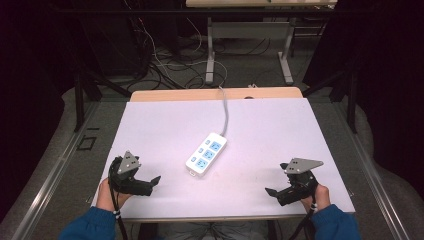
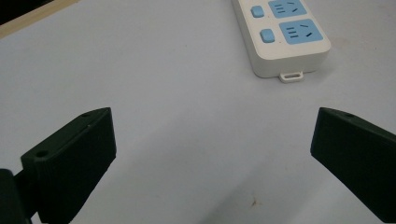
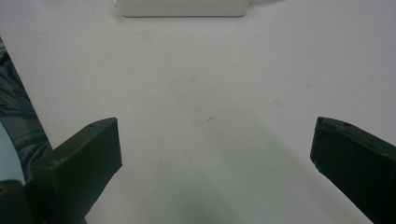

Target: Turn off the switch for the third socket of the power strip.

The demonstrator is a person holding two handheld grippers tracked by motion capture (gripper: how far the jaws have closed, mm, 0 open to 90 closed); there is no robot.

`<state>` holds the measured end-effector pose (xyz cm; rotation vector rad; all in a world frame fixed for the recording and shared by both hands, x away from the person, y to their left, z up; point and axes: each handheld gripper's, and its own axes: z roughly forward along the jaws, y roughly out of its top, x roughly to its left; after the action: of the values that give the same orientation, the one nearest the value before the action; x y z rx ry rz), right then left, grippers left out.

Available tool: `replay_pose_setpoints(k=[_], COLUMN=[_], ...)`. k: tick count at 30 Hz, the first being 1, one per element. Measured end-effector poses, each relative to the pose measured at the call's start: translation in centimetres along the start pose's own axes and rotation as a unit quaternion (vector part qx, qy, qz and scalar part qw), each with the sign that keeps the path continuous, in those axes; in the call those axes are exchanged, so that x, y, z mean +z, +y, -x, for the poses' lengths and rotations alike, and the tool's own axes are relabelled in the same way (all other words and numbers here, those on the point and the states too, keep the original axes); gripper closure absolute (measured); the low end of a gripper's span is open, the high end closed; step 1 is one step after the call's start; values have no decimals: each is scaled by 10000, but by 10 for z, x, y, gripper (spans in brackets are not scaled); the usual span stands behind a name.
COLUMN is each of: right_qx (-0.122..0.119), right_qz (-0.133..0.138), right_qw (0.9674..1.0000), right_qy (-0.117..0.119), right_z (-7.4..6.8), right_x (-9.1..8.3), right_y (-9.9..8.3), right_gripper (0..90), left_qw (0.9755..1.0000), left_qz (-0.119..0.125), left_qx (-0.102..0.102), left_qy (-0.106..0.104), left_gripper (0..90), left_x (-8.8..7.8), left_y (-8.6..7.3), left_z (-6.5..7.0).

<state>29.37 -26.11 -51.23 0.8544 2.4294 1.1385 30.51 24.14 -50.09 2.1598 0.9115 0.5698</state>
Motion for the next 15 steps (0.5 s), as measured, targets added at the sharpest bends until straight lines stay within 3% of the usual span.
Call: replay_pose_setpoints(k=[15], right_qx=[-53], right_qz=[-53], right_qw=[10000], right_qy=[29], right_z=[1], right_x=[0], right_y=[0], right_gripper=[12], left_qw=[10000], left_qz=[61], left_qx=[63], left_qy=[19], left_gripper=[4], left_x=[-14], left_y=[-15], left_z=[4])
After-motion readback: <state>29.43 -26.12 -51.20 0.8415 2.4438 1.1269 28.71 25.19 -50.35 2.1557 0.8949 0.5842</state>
